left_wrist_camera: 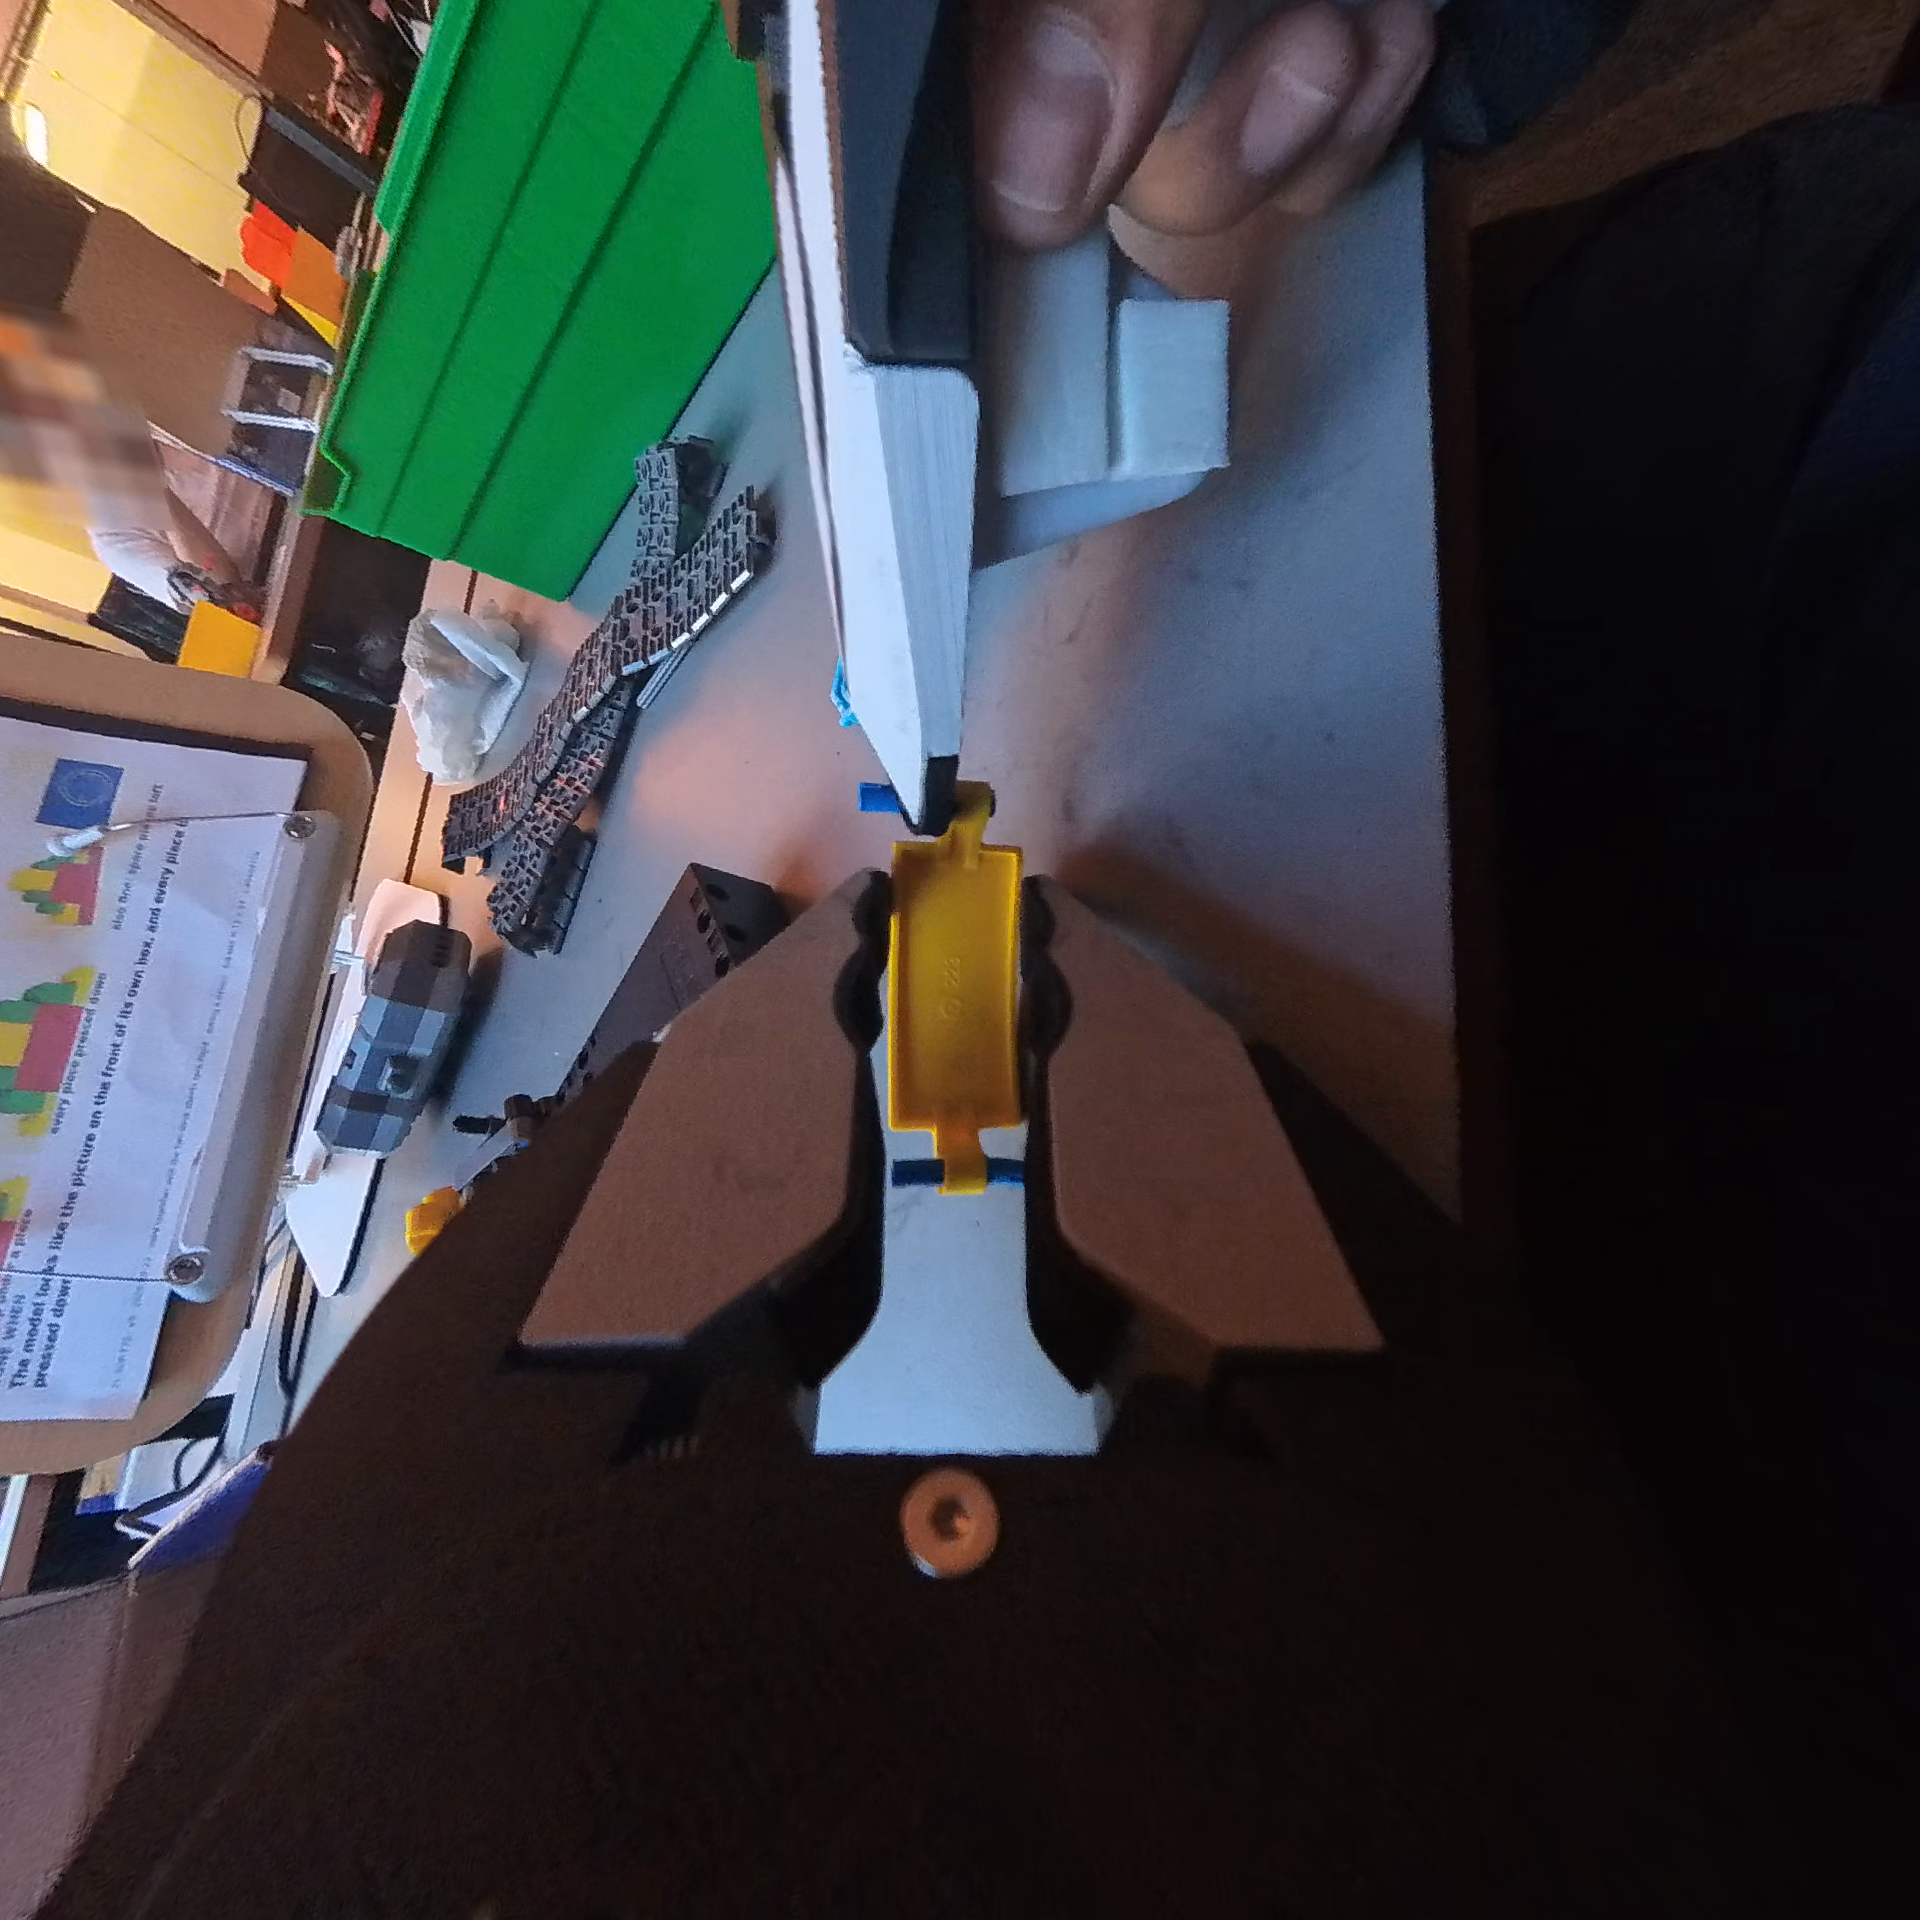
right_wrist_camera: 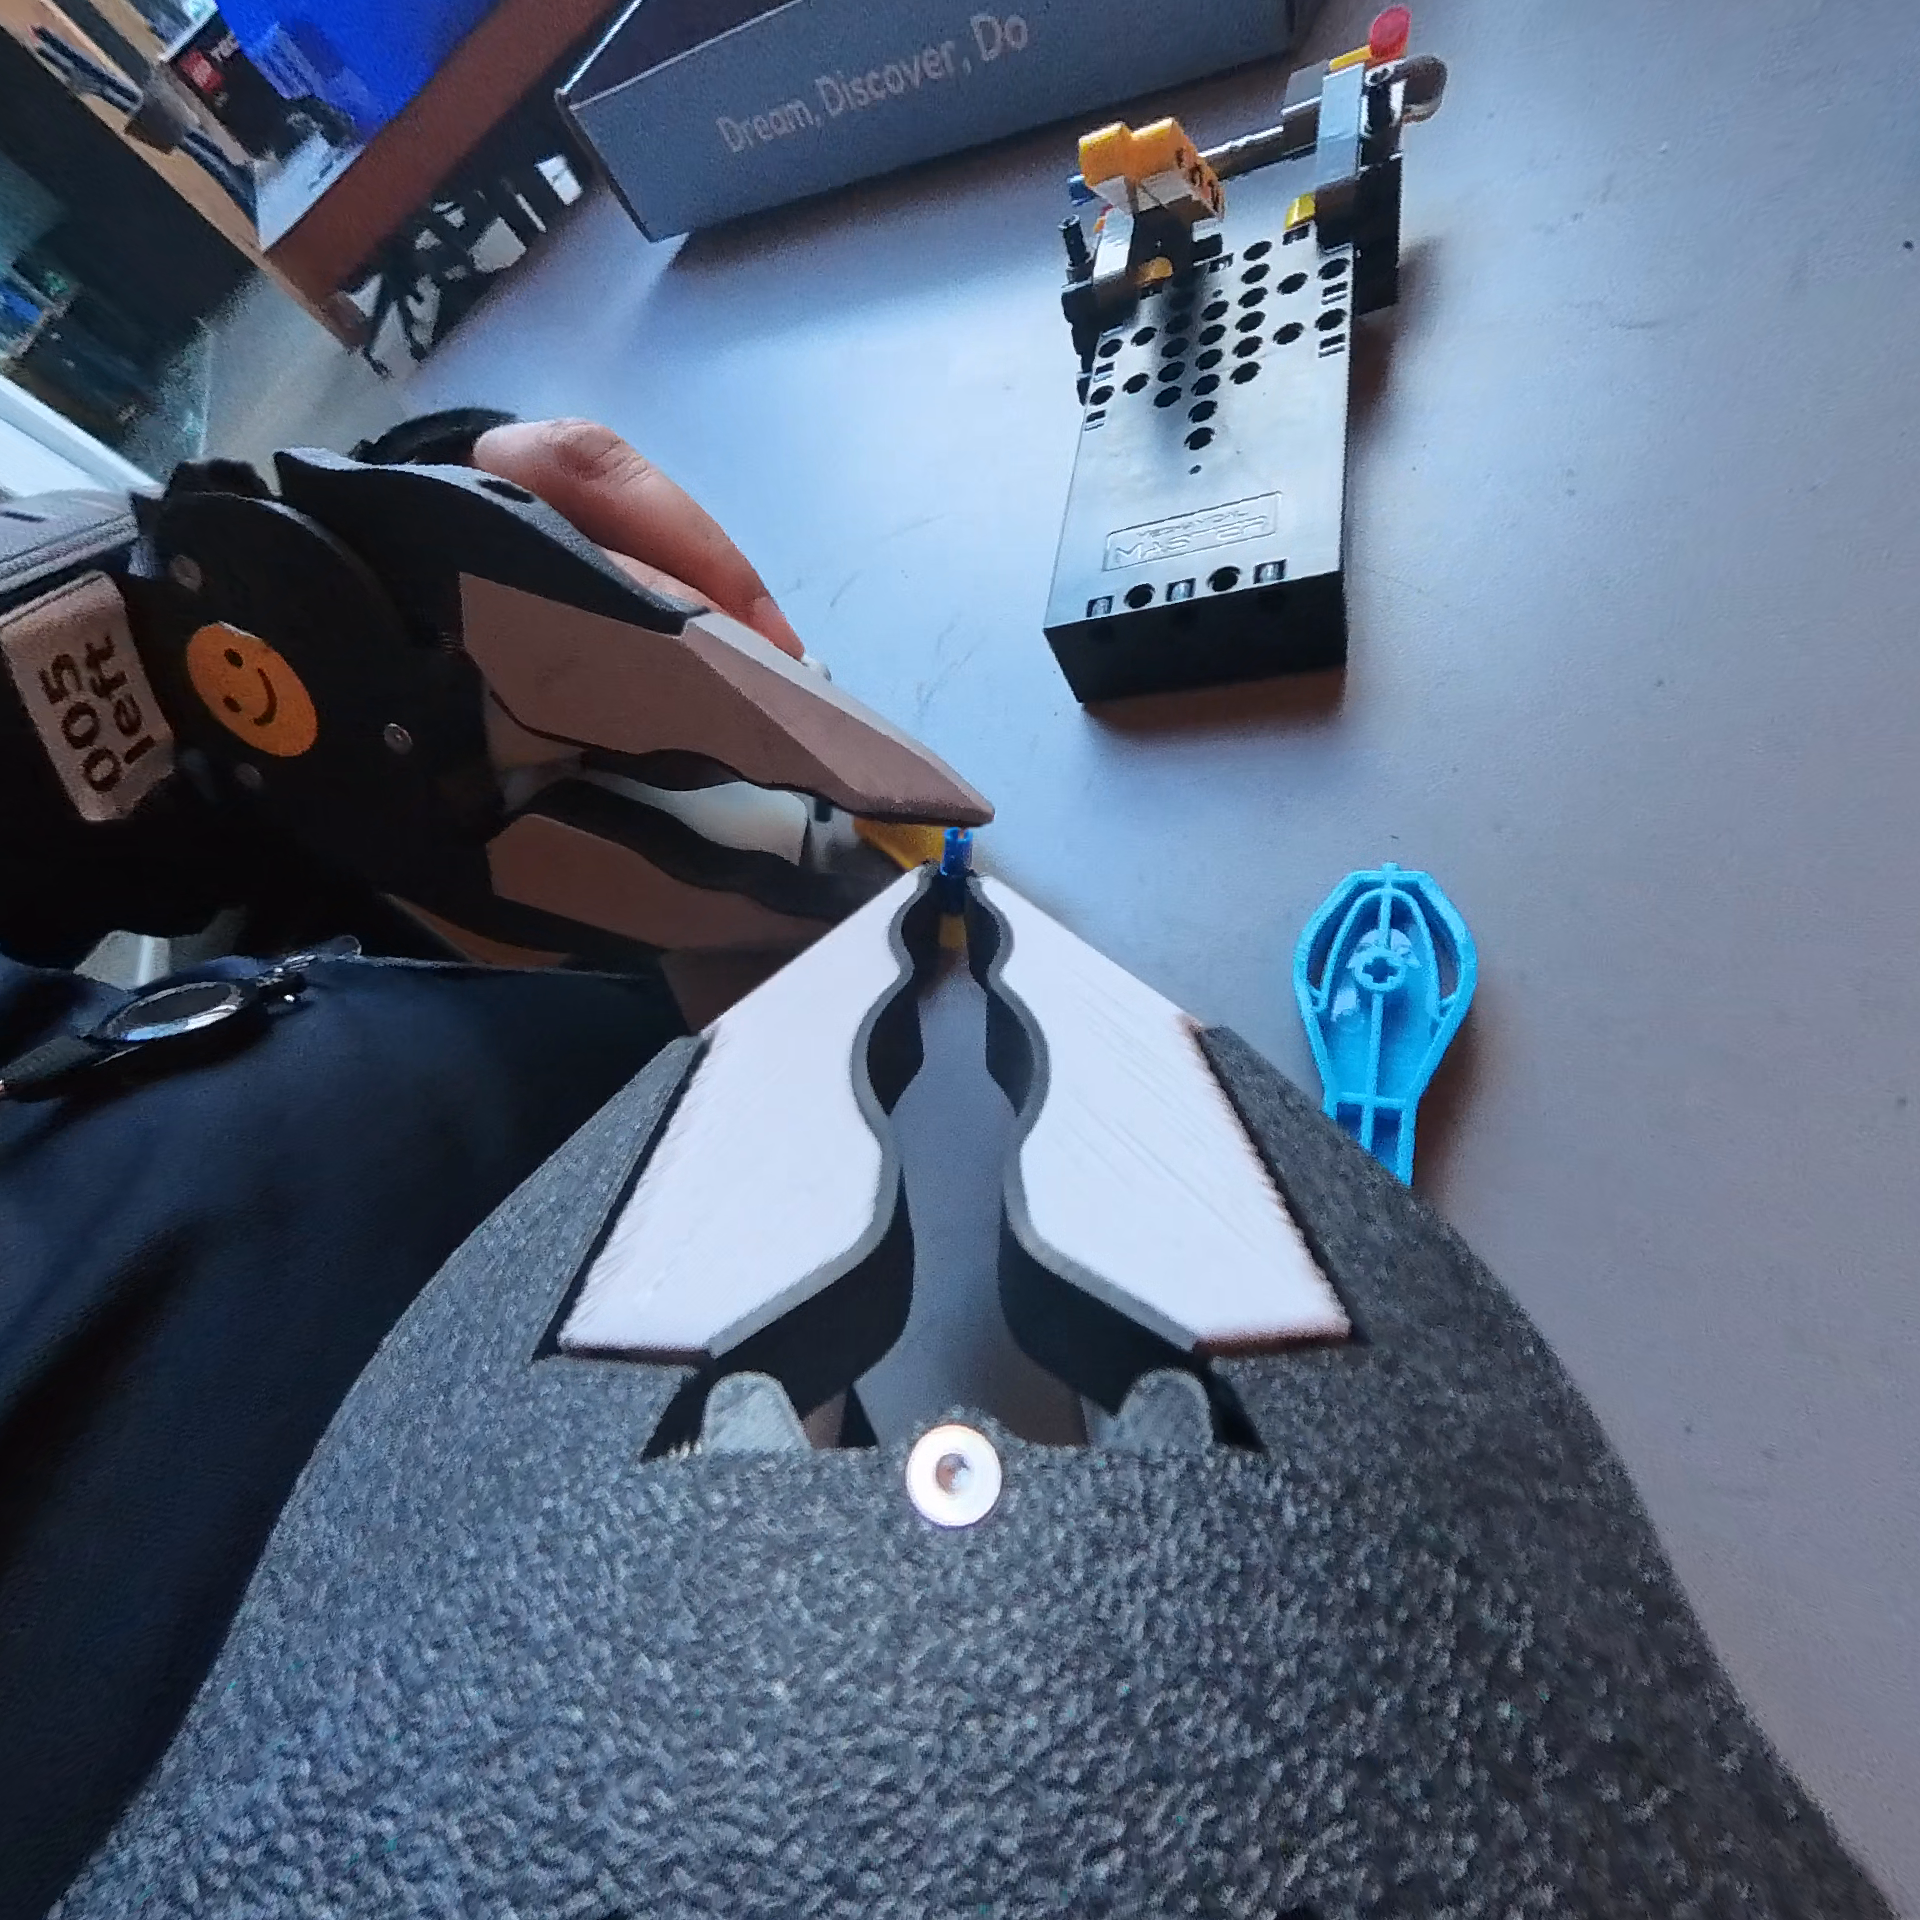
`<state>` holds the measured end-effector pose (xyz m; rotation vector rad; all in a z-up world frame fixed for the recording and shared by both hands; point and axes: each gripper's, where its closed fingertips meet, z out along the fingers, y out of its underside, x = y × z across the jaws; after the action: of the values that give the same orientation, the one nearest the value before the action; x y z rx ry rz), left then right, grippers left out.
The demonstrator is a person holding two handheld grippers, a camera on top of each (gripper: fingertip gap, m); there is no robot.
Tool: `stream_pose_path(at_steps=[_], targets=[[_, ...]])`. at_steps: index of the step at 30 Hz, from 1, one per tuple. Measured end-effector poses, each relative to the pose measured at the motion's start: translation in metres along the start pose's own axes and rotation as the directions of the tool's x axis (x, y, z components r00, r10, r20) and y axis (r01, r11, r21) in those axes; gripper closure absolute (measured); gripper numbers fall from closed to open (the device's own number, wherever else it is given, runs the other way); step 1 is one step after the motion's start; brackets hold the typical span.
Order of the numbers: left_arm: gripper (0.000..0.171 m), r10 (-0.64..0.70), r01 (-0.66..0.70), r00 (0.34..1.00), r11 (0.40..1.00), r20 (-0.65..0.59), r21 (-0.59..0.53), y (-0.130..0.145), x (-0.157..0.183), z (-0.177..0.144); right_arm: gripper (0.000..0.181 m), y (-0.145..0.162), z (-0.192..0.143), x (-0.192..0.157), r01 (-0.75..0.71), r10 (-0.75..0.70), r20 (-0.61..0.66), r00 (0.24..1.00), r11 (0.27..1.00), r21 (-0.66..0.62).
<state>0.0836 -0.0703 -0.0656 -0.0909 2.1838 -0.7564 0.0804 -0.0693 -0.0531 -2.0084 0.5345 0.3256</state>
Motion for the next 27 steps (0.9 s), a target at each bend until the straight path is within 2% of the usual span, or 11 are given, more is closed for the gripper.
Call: stream_pose_path(at_steps=[5,15,16,18,19,21,22,25,27], targets=[[0.149,-0.035,0.036,0.997,0.999,-0.064,0.008,0.002,0.002,0.002,0.181,-0.004,0.003,0.005,-0.049,0.05,-0.029,0.998,0.998,0.038],[0.149,0.014,-0.013,0.999,1.0,-0.041,0.023,0.007,-0.002,0.001,0.181,-0.009,0.007,0.008,-0.097,0.102,-0.048,0.994,0.991,0.091],[0.149,0.019,-0.018,0.999,1.0,-0.033,0.02,0.007,-0.003,0.001,0.18,-0.014,0.005,0.009,-0.1,0.107,-0.056,0.993,0.987,0.126],[0.148,0.032,-0.03,0.998,0.998,-0.052,0.046,0.004,0.001,0.001,0.181,-0.049,-0.018,0.019,-0.14,0.16,-0.037,0.986,0.937,0.321],[0.149,0.084,-0.06,0.985,0.986,-0.15,0.156,-0.015,0.021,-0.007,0.181,-0.057,-0.025,0.029,-0.13,0.157,-0.057,0.986,0.935,0.331],[0.149,0.141,-0.118,0.983,0.977,-0.118,0.18,-0.036,0.038,-0.008,0.181,-0.058,-0.026,0.036,-0.1,0.128,-0.085,0.988,0.956,0.276],[0.149,0.139,-0.125,0.987,0.98,-0.079,0.155,-0.038,0.036,-0.004,0.18,-0.06,-0.027,0.034,-0.071,0.104,-0.103,0.989,0.957,0.281],[0.149,0.075,-0.061,0.992,0.99,-0.104,0.13,-0.036,0.03,0.002,0.18,-0.063,-0.035,0.028,0.012,0.029,-0.148,0.989,0.963,0.269],[0.149,0.059,-0.052,0.996,0.993,-0.069,0.102,-0.03,0.022,0.004,0.179,-0.067,-0.052,0.044,0.07,-0.008,-0.246,0.969,0.968,0.242]])
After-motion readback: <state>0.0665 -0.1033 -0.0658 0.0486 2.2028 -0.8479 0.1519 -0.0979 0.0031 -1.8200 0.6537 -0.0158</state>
